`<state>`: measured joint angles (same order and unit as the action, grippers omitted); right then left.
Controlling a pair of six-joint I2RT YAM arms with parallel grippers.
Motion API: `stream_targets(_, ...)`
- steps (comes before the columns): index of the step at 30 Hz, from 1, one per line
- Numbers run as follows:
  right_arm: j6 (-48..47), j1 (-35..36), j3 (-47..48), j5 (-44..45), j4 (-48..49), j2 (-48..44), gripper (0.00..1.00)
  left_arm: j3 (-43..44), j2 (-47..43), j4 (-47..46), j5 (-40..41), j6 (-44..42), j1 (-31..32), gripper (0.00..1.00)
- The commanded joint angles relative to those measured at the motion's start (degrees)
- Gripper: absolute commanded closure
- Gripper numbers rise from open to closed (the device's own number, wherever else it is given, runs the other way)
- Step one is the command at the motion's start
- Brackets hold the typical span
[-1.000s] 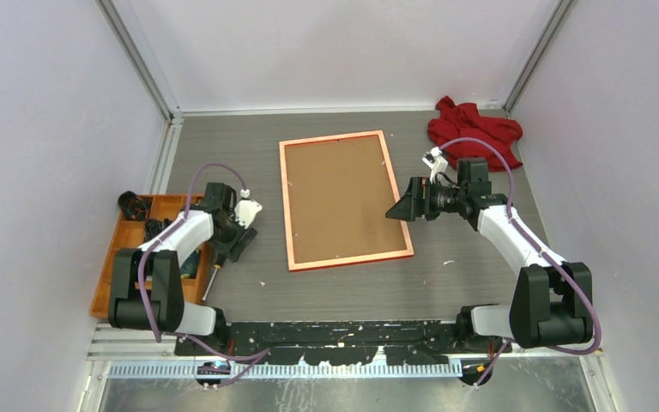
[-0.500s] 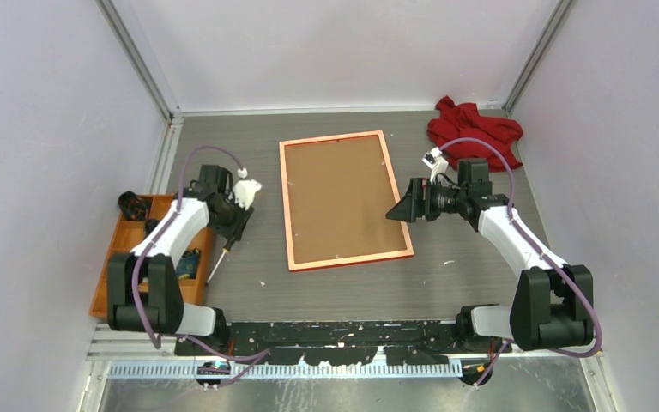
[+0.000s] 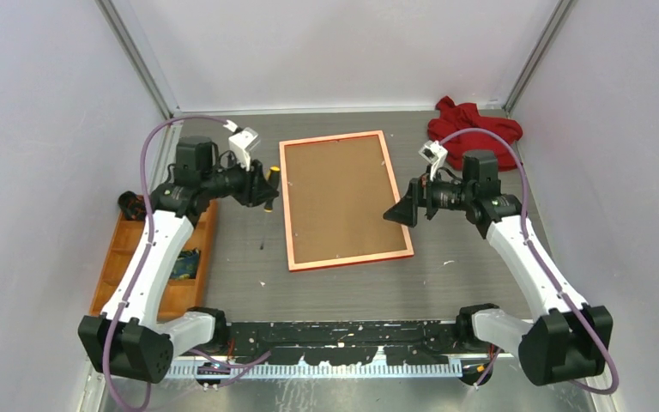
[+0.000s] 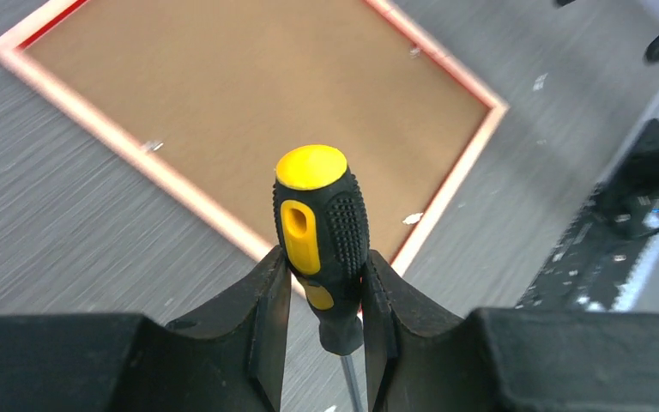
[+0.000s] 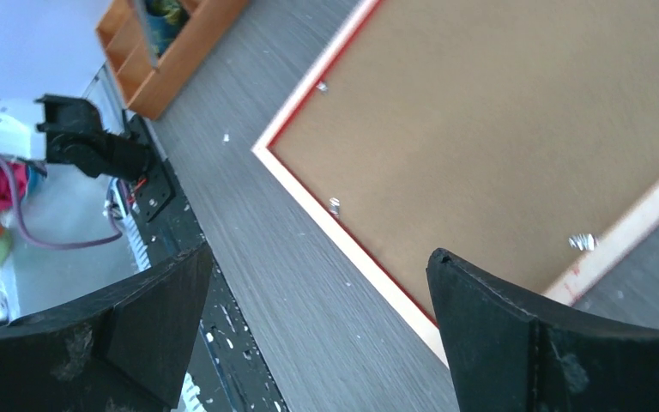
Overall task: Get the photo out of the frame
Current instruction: Pick up the screwdriver from the center of the board.
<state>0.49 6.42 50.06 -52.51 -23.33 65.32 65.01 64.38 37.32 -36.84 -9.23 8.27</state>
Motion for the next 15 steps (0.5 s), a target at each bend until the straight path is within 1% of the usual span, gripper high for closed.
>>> stream_targets(1, -2.56, 5.77, 5.97, -0.44, -0.12, -4.06, 0.0, 1.33, 1.74, -11.62, -9.76, 12.88, 5.01, 1.0)
stream_targets(3, -1.09, 7.61, 9.17, -0.63, -0.27, -3.5, 0.0, 2.81, 3.13, -11.22, -9.24, 11.58, 8.85, 1.0)
stream_targets(4, 0.11, 8.03, 10.9, -1.1, 0.2, -2.88, 0.0, 3.43, 3.74, -9.61, -8.23, 10.07, 11.8, 1.0)
stream_targets(6, 3.4, 8.26, 14.29, -2.6, 0.94, -1.31, 0.0, 3.88, 4.24, -7.62, -6.55, 5.27, 15.42, 1.0)
stream_targets(8, 6.3, 8.37, 16.27, -3.73, 2.79, 0.06, 0.0, 3.77, 4.31, -6.82, -4.78, 2.38, 17.77, 1.0)
stream_targets(11, 11.59, 8.6, 15.05, -5.28, 8.69, 1.11, 0.0, 3.97, 4.8, -5.86, -4.1, 1.26, 19.32, 1.0)
stream_targets(15, 20.82, 9.0, 7.92, -6.46, 21.63, 1.11, 0.0, 3.68, 5.16, -6.03, -3.89, 1.88, 20.48, 1.0)
